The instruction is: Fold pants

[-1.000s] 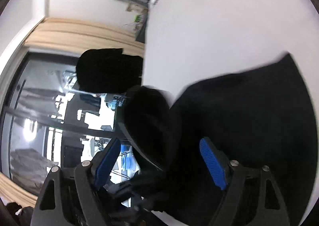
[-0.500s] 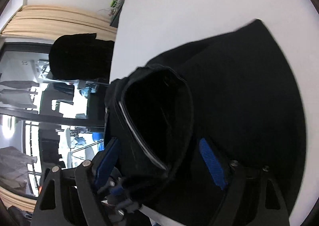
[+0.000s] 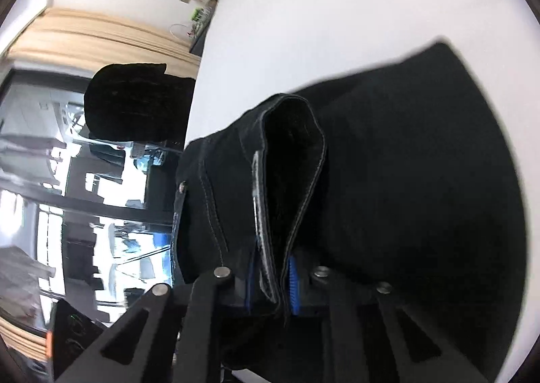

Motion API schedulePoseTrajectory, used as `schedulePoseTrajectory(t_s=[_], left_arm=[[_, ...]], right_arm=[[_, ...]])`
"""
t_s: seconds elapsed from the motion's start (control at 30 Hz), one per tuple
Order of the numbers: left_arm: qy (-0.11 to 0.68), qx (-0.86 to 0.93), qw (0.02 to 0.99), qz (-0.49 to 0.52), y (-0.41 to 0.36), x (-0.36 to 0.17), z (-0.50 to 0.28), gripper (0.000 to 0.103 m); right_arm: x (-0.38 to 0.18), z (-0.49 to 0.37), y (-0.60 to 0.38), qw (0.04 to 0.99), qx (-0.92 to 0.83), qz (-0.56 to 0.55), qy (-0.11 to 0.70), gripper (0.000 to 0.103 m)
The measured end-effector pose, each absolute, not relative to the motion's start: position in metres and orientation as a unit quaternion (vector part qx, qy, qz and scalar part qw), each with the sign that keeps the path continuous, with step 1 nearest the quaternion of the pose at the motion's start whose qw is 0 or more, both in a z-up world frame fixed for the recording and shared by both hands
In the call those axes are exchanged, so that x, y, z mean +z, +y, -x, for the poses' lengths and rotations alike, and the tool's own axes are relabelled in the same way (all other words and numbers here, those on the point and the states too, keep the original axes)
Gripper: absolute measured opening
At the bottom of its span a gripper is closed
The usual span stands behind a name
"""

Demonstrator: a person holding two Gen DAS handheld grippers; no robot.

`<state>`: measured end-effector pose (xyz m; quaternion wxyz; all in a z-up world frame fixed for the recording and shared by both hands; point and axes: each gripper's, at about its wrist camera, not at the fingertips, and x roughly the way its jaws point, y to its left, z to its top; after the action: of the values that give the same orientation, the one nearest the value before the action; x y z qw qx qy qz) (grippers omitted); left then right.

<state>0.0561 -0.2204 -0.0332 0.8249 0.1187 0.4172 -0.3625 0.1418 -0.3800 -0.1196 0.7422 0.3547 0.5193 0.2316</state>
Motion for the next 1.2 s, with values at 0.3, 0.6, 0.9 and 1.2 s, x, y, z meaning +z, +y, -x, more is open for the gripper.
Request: schedulePoseTrajectory(t_s=[0.3,0.6,0.9,1.2], left_arm=[[0.41,-0.41,0.805,-0.122,-0.268,-0.029,-0.056,0.015],[0.416,-0.431,0.793,-0.106,-0.269,-0.035,-0.062,0.015],[0.423,-0.408,0.807,-0.058,-0.223,-0.032,-0.087,0.015],[0.446,-0.363,0.818,0.014,-0.157,-0.03,-0.142,0.015]], right_arm=[[-0.117,-0.136,-0.444,0.757,0.202,-0.364,0.504,0.016],[-0.131,-0.114,-0.465,0.753,0.178,-0.397,0.494,0.016],[-0.14,-0.093,-0.477,0.747,0.148,-0.436,0.479,0.016],[-0.143,-0.087,-0.476,0.736,0.159,-0.448,0.483,0.034]])
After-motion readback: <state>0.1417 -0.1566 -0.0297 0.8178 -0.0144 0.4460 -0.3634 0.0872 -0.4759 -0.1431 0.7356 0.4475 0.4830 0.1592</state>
